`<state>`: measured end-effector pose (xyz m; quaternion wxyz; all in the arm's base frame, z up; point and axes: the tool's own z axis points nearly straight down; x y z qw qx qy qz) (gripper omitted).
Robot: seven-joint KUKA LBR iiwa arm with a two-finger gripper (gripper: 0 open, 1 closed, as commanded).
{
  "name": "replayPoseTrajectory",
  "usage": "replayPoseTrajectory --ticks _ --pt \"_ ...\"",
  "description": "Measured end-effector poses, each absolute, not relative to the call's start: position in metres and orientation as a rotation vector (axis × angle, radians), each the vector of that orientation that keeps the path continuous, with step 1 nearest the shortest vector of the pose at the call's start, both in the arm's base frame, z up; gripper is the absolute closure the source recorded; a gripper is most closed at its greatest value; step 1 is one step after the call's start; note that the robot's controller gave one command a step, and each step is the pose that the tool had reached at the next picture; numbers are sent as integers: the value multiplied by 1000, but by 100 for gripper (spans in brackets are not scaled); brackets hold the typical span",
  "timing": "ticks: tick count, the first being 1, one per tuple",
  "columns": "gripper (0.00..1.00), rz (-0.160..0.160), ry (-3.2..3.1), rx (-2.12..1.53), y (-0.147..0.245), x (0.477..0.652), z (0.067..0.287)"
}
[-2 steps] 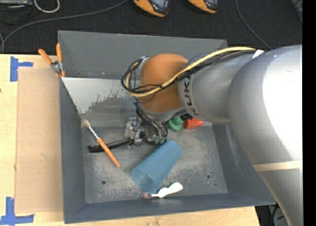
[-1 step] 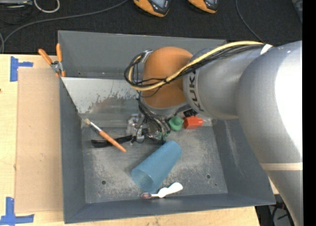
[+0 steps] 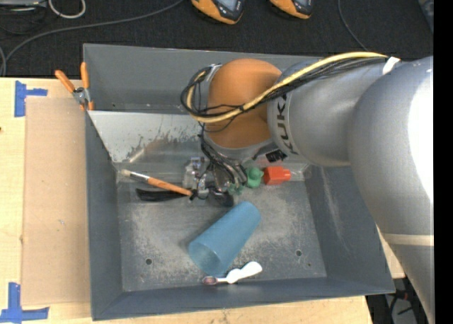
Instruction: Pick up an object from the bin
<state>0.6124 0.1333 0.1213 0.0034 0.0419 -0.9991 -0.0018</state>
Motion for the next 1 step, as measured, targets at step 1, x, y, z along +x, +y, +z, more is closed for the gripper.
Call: replayPoseTrajectory --ticks 1 --pt "100 -7 -3133 130 133 613 131"
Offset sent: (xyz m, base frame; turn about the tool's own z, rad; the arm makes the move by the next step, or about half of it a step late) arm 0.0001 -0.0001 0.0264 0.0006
